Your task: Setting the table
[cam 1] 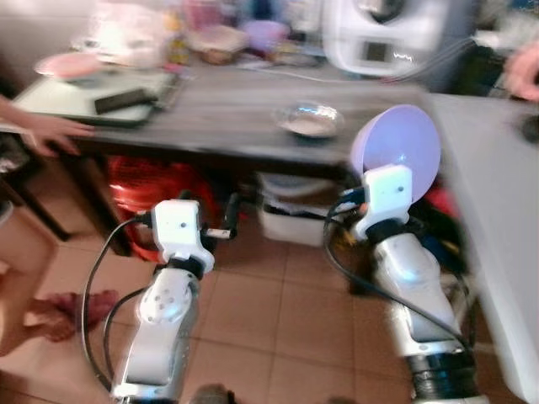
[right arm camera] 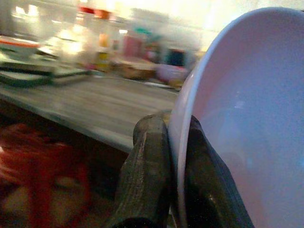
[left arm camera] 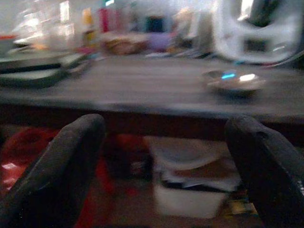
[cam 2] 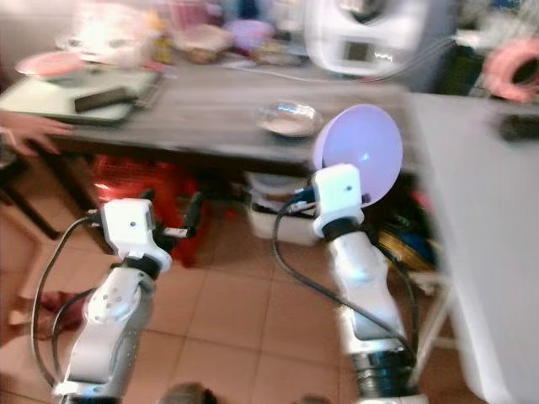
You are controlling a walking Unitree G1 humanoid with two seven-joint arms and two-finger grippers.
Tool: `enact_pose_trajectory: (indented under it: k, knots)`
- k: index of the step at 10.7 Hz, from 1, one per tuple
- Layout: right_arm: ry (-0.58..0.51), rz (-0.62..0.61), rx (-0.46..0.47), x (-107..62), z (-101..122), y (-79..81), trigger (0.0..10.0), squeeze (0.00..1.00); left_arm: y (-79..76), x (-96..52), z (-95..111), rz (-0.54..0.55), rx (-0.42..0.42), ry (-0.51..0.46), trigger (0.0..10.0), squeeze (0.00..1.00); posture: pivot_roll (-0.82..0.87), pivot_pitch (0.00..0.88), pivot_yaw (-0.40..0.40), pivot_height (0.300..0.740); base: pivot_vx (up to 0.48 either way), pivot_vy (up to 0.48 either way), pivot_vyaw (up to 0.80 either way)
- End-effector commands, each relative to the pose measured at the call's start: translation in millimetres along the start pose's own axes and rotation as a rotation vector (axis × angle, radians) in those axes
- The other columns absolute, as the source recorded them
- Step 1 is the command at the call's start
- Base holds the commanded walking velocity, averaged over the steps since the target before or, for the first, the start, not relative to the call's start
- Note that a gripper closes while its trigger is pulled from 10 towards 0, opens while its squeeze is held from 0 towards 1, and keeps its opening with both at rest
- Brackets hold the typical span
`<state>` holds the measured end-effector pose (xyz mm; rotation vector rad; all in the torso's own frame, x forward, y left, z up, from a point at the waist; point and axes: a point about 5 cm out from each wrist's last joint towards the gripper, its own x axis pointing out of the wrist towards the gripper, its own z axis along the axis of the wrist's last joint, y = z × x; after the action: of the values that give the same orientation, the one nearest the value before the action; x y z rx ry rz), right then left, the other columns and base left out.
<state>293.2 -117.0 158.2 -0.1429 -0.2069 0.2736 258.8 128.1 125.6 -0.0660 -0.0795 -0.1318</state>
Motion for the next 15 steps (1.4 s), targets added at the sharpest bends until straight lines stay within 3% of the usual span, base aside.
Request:
enact_pose_trajectory:
  k: [1, 3, 12, 15]
  knots:
    - [-0.014, -0.007, -0.016, 0.7, 4, -5.6, 10.0, 0.00, -6.3, 1.6, 3, -0.026, 0.003, -0.015, 10.0, 0.00, 0.02, 0.048, 0.013, 0.740, 0.382, 0.292, 0.00]
    - [-0.016, -0.007, -0.019, 2.2, 4, -5.6, 10.0, 0.00, -9.8, 1.5, 4, -0.045, 0.021, -0.025, 10.0, 0.00, 0.02, 0.047, 0.014, 0.740, 0.392, 0.276, 0.00]
    - [-0.022, 0.009, -0.021, 8.2, 4, 0.4, 10.0, 0.00, -15.1, -2.1, 5, -0.083, 0.051, -0.034, 10.0, 0.00, 0.03, 0.055, 0.015, 0.740, 0.458, -0.029, 0.00]
    - [0.011, 0.048, -0.003, 13.2, 2, 2.0, 10.0, 0.00, -11.1, -4.3, 4, -0.045, 0.052, -0.023, 10.0, 0.00, 0.03, 0.065, 0.013, 0.740, 0.000, 0.000, 0.00]
